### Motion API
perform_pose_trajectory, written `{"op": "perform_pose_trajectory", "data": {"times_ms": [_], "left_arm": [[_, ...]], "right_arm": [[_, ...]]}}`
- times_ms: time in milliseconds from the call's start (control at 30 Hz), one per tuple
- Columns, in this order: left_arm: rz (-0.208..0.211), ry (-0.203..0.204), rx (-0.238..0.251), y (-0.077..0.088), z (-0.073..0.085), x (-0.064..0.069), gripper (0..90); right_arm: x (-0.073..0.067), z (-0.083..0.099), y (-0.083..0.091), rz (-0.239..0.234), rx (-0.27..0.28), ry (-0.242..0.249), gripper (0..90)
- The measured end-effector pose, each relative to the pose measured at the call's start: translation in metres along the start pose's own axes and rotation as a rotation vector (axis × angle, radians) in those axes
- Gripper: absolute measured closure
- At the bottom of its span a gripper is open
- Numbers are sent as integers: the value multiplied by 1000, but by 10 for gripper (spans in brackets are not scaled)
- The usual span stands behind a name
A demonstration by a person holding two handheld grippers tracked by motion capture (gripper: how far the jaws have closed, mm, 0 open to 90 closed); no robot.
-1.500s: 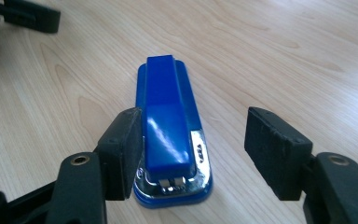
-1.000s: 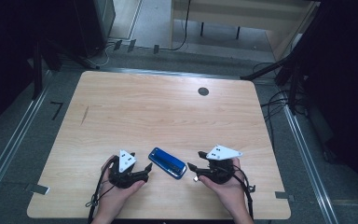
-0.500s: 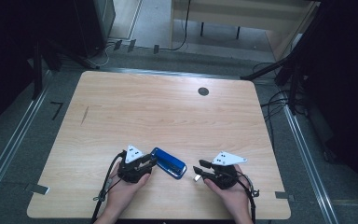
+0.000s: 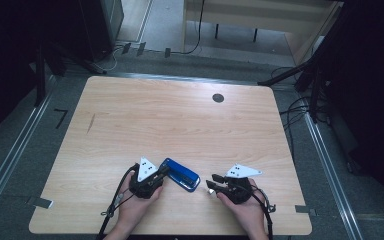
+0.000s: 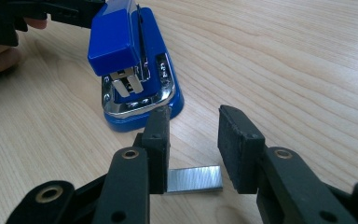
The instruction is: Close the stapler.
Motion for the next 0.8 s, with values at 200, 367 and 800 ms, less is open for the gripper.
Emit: {"op": "perform_pose_trajectory", "data": {"times_ms": [200, 367, 800], "left_arm": [[41, -8, -36, -2, 2, 4, 900], [59, -23, -70, -6, 3, 9, 900], [118, 4, -99, -9, 3, 8, 900]], "right_arm": [[-6, -1, -1, -27, -12, 4, 762], [-10, -1, -2, -59, -7, 12, 825], [-23, -4, -10, -72, -4, 49, 900]]}}
Point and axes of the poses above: each handheld gripper's, and its own axes: y roughly backward along the jaws, z roughly out of its underside, x roughly to its right, the point moved 4 cm from there along -y, roughly forward along the jaws, and after that the axes turned 5 degrees about z, right-handed, at the moved point
